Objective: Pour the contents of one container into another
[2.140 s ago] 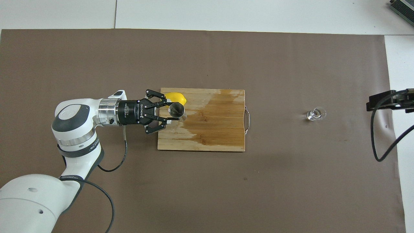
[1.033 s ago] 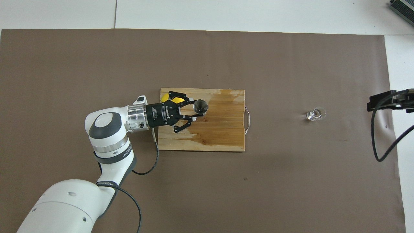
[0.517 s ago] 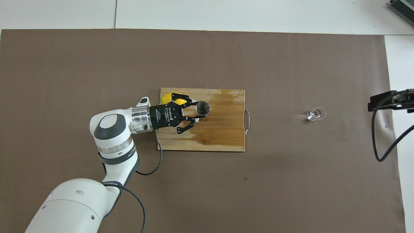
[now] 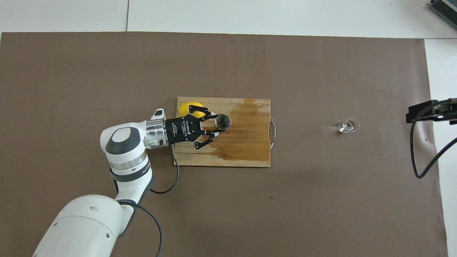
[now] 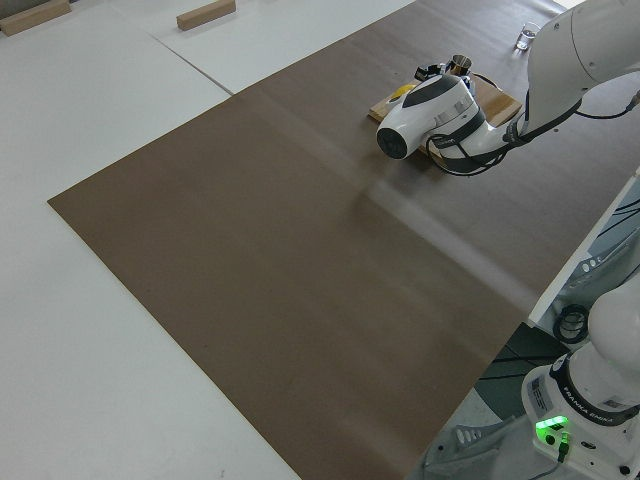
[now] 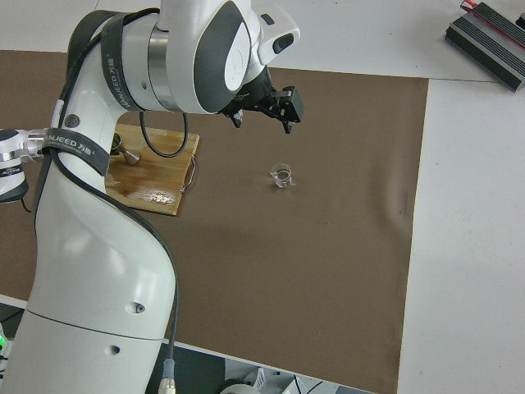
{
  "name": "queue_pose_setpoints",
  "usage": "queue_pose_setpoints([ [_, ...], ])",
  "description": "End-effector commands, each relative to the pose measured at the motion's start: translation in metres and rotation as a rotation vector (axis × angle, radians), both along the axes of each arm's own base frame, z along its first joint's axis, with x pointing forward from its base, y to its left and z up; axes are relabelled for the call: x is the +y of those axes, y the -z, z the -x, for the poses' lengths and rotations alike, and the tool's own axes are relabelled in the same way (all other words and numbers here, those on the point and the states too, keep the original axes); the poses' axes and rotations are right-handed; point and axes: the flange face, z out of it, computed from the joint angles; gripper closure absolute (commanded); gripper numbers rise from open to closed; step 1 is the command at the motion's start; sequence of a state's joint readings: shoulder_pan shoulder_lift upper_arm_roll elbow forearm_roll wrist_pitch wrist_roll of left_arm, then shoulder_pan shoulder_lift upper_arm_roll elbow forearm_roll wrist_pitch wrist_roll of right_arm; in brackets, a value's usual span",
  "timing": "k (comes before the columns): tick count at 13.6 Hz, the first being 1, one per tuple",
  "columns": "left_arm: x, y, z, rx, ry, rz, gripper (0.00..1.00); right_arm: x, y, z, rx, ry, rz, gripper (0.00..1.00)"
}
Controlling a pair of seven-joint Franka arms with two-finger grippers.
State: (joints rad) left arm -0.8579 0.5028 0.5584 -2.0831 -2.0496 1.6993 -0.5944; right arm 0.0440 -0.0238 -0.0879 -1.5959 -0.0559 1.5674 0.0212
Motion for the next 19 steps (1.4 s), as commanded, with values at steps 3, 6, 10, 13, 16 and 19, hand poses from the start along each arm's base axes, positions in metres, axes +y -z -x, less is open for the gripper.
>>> queue_pose_setpoints([
  [3,0.0029,0.0044,0.0048,-0.006,-0.029,0.020,0.65,-0.0059,0.0008,0.0007,0.005,-0.017,0.013,0.00],
  [6,0.0031,0.0054,0.0048,-0.005,-0.030,0.018,0.56,-0.0059,0.0008,0.0007,0.005,-0.017,0.013,0.00],
  [10,0.0031,0.0054,0.0048,-0.005,-0.030,0.018,0.24,-0.0051,0.0008,0.0007,0.005,-0.019,0.013,0.00],
  [13,0.0033,0.0055,0.0047,-0.002,-0.031,0.017,0.00,-0.0051,0.0008,0.0007,0.005,-0.017,0.013,0.00],
  [16,0.0028,0.0049,0.0045,0.007,-0.029,0.019,0.00,-0.0051,0.0001,0.0007,0.004,-0.017,0.013,0.00],
  [19,0.0027,0.0041,0.0044,0.008,-0.029,0.020,0.00,-0.0051,0.0001,0.0007,0.004,-0.017,0.013,0.00],
])
